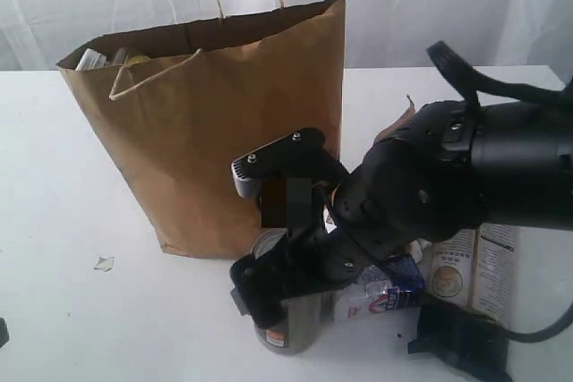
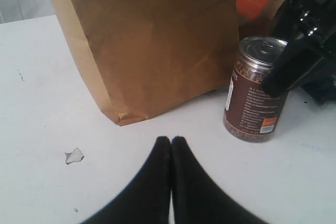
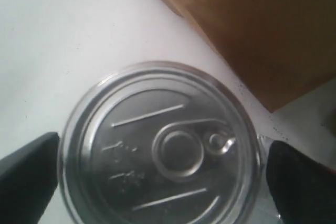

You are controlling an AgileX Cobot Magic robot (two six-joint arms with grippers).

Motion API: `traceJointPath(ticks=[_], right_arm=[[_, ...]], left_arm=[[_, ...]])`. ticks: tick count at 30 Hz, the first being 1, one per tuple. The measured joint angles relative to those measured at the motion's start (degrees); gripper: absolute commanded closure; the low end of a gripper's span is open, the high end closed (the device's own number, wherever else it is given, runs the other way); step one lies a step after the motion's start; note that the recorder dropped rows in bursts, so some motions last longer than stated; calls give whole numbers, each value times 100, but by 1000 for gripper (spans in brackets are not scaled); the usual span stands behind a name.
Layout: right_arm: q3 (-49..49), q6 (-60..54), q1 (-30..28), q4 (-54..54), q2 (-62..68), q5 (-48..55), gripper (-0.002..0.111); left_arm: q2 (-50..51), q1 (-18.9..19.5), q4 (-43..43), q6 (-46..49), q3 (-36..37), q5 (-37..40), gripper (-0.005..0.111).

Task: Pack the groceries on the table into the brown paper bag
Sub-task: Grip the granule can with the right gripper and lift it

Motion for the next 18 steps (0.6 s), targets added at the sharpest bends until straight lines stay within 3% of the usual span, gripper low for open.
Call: traceJointPath(ticks=[5, 9, 11, 18], right_arm=[[0, 0, 0, 0, 98, -179, 14], [-5, 0, 0, 0, 126, -360, 27], [-5, 0, 0, 0, 164, -387, 37], [-13, -11, 0, 11, 199, -395, 89]], left_arm=[[0, 0, 0, 0, 0, 0, 107], [0, 0, 0, 0, 0, 0, 107], [0, 0, 0, 0, 0, 0, 107], [0, 0, 0, 0, 0, 0, 107]])
